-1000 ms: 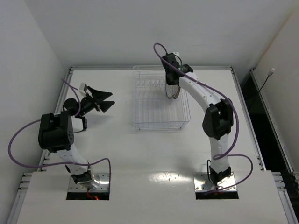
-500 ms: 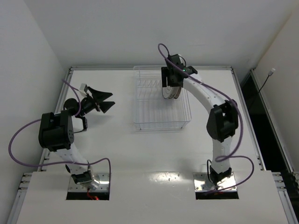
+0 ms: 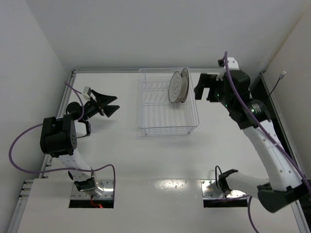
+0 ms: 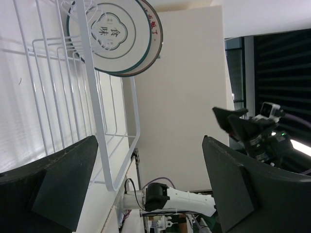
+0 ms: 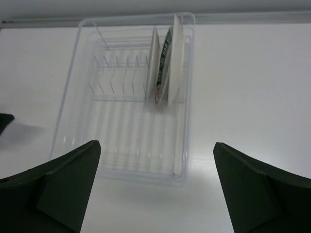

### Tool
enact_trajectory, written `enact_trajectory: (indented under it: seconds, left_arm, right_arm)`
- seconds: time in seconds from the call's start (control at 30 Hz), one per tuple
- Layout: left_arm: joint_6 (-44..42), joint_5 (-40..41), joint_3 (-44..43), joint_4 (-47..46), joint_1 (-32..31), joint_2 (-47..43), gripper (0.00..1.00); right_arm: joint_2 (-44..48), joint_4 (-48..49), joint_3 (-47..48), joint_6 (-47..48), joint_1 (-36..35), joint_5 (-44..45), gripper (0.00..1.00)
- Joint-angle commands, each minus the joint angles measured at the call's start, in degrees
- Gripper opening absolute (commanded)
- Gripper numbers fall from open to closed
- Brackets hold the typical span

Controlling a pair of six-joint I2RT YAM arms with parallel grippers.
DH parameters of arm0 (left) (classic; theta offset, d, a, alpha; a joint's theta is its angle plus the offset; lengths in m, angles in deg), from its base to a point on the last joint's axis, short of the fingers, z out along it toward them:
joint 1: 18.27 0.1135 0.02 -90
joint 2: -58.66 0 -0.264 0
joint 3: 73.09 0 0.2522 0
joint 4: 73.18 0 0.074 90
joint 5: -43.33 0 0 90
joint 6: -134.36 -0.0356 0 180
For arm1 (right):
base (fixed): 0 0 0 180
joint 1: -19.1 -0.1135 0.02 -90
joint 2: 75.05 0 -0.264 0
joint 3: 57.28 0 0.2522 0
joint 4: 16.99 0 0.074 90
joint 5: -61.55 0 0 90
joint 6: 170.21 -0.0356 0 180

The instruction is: Load the plates into the dish rack

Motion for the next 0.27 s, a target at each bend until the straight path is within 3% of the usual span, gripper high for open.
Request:
enact_trajectory:
  seconds: [0.0,0.23]
  left_arm:
    - [-1.32,-0.51,-1.58,-10.36,-0.41,0.79,0.87]
    - [-1.85,-0.51,-1.58,-10.36,-0.41,1.31,0.87]
  right_arm:
    - [5.39,-1.00,-10.16,-0.06,0.79,1.96,1.00]
    - [12.19,-1.70,-22.40,-3.39,0.80,3.97,1.00]
